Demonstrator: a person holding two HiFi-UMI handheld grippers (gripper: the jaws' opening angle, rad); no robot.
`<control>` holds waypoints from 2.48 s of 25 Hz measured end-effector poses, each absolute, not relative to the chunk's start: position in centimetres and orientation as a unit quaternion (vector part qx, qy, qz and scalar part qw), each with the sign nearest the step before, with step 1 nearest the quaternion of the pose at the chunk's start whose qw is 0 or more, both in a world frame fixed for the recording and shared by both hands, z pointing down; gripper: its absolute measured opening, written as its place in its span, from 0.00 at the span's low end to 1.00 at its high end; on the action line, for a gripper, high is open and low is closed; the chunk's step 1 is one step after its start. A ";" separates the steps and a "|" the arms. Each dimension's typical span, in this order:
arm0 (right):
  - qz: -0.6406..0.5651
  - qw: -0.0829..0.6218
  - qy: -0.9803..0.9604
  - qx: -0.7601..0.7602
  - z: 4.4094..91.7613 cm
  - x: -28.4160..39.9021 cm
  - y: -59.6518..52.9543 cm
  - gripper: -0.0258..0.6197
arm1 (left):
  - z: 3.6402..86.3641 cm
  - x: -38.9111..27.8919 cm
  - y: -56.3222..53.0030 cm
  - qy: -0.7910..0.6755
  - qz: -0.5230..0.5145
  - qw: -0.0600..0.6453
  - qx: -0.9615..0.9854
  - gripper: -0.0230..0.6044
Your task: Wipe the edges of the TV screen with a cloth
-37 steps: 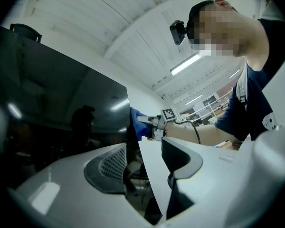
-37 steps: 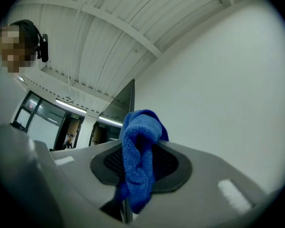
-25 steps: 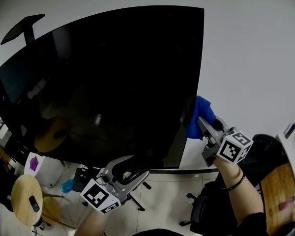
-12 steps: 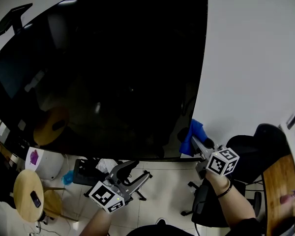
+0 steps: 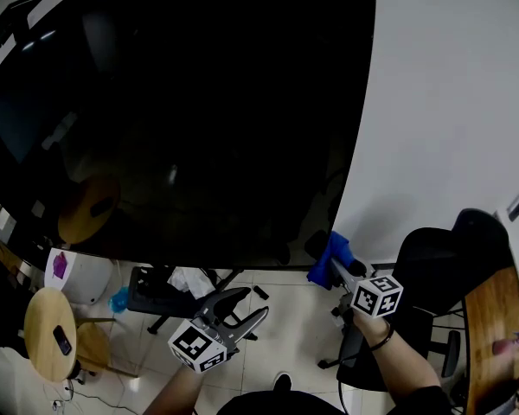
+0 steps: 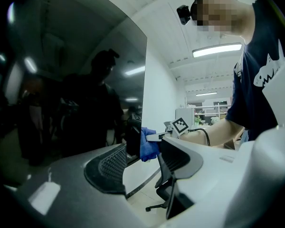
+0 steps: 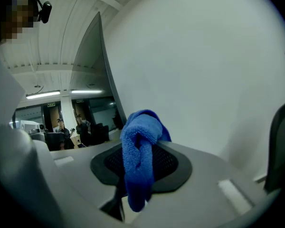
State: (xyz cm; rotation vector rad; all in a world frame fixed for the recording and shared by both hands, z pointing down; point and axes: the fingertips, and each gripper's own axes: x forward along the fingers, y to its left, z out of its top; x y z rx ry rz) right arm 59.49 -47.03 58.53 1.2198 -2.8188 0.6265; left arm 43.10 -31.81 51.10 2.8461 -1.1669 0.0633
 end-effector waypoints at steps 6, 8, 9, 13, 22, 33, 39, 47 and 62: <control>0.246 0.024 -0.888 0.387 63.7 59.5 -46.6 0.22 | 52.5 43.6 -31.4 -0.380 0.027 0.049 0.923 0.39; 0.260 0.024 -0.884 0.387 64.9 59.4 -46.5 0.22 | 53.0 43.7 -31.4 -0.380 0.031 0.053 0.923 0.39; 0.267 0.025 -0.882 0.387 65.4 59.3 -46.5 0.22 | 53.3 43.7 -31.3 -0.380 0.033 0.056 0.923 0.39; 0.287 0.030 -0.875 0.388 67.4 59.3 -46.6 0.22 | 54.2 43.7 -31.2 -0.377 0.038 0.064 0.923 0.39; 0.327 0.076 -0.859 0.386 72.5 59.3 -45.7 0.22 | 54.3 43.0 -31.0 -0.385 0.047 0.070 0.919 0.39; 0.440 -0.029 -0.826 0.351 70.9 56.2 -45.9 0.22 | 54.3 40.0 -29.9 -0.412 0.045 0.072 0.907 0.39; 0.464 -0.041 -0.819 0.335 71.1 54.2 -45.6 0.22 | 54.1 37.4 -28.6 -0.435 0.044 0.075 0.896 0.39; 0.469 -0.032 -0.820 0.327 70.6 49.0 -44.3 0.22 | 54.0 31.7 -25.8 -0.464 0.029 0.076 0.882 0.39; 0.430 -0.017 -0.821 0.375 71.0 34.1 -42.4 0.22 | 52.3 11.2 -17.7 -0.498 0.018 0.076 0.863 0.39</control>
